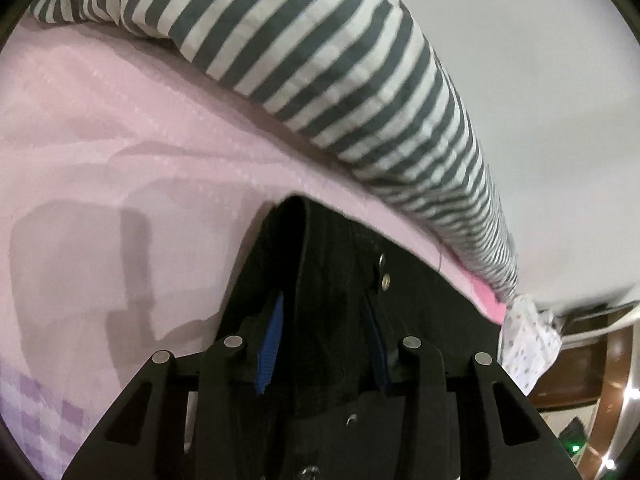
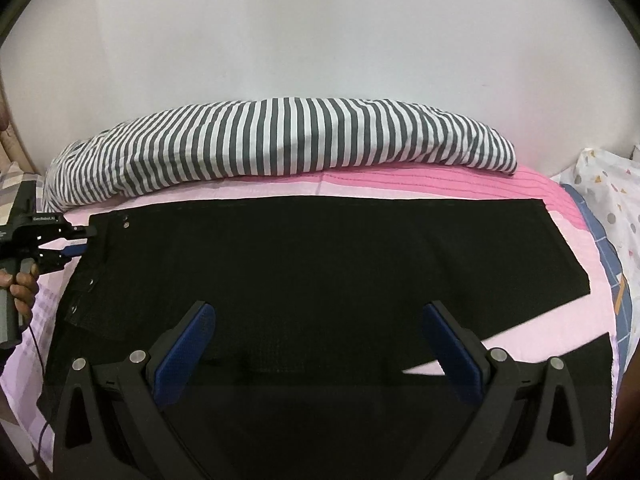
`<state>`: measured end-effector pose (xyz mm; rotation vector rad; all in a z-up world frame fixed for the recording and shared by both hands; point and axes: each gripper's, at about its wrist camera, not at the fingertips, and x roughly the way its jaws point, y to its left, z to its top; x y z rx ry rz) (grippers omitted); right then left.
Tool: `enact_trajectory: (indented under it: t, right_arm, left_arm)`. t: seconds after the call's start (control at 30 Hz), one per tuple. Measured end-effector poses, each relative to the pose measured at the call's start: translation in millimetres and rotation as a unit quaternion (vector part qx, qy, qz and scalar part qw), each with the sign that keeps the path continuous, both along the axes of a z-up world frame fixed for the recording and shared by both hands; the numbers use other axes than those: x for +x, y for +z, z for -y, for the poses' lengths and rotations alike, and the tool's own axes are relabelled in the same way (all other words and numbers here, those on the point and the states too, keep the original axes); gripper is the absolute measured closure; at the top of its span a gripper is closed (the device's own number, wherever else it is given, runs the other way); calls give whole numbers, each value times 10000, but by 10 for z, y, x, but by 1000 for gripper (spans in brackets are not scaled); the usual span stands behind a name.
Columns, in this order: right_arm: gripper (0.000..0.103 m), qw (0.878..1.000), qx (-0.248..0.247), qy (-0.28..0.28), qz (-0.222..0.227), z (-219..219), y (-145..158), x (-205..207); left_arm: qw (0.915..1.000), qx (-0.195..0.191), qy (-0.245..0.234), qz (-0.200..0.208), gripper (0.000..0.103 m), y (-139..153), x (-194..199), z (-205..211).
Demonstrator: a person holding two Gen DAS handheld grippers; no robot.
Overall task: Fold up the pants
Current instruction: 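Lower both grippers onto the black trousers' waistband and close them on it, then lift the waistband with both grippers and carry it toward the trouser hems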
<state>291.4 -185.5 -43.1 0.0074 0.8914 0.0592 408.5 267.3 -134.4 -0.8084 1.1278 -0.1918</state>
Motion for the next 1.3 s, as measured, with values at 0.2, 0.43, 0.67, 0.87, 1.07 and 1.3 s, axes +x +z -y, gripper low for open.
enact_trajectory:
  t: [0.2, 0.43, 0.67, 0.87, 1.07, 1.3]
  right_arm:
    - [1, 9999, -33, 156, -30, -108, -91, 174]
    - [1, 9912, 650, 1141, -151, -84, -147, 542]
    - [1, 9751, 183, 2149, -513, -121, -242, 1159]
    - [2, 9569, 165, 2782, -813, -218, -322, 1621]
    - [4, 9175, 251, 3739, -1337, -420, -371, 1946]
    - [18, 8582, 402, 4610, -2222, -715, -502, 2290]
  left_arm:
    - [9997, 89, -179, 122, 64, 11, 168, -32]
    - [9998, -15, -174, 131, 64, -10, 303, 47]
    - [9988, 237, -96, 417, 90, 8, 242, 171]
    - [9958, 122, 57, 903, 91, 208, 102, 275]
    - [9865, -220, 58, 1625, 96, 550, -212, 272]
    - [9801, -176, -55, 1977, 97, 797, -392, 409]
